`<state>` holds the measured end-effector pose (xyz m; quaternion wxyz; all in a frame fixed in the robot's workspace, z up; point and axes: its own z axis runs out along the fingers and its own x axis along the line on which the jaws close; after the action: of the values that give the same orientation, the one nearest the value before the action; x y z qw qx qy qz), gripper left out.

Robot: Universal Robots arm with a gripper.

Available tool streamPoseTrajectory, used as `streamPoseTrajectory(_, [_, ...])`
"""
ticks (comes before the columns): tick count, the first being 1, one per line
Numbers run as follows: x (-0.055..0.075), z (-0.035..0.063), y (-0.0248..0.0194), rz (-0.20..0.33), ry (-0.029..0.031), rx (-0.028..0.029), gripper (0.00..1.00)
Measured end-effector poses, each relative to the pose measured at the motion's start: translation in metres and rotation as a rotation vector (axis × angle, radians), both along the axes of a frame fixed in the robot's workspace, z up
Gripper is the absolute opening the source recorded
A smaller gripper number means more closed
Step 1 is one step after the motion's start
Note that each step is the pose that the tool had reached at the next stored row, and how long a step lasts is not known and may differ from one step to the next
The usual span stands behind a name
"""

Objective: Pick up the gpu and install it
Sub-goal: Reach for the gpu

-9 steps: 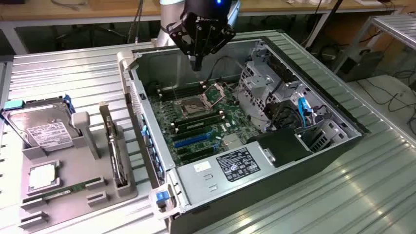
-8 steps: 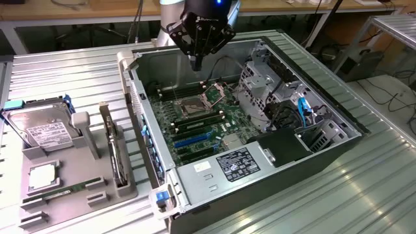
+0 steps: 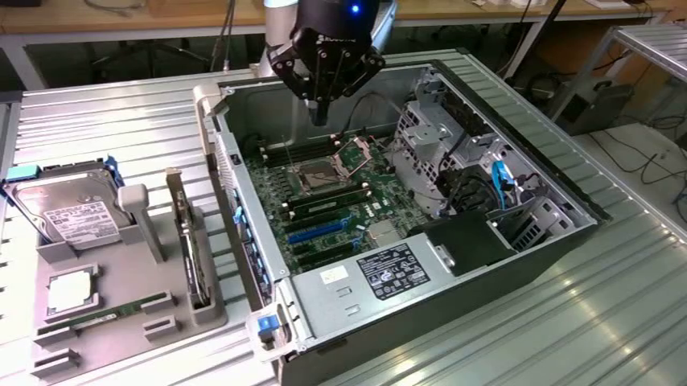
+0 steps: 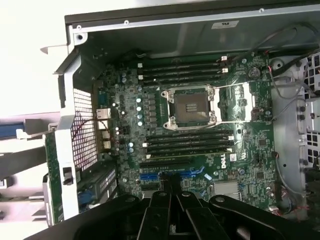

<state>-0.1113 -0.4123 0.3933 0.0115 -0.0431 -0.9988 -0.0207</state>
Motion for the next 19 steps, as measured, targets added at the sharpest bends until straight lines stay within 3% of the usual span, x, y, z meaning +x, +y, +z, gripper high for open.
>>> streamPoseTrajectory(8, [-0.03, -0.0001, -0.0146, 0.0, -0.0002, 0.0001, 0.11])
streamPoseTrajectory(11, [-0.05, -0.0005, -0.0202, 0.0, -0.0002, 0.0001, 0.11])
streamPoseTrajectory(19, [-0.086, -0.0037, -0.027, 0.0, -0.0001, -0.0012, 0.11])
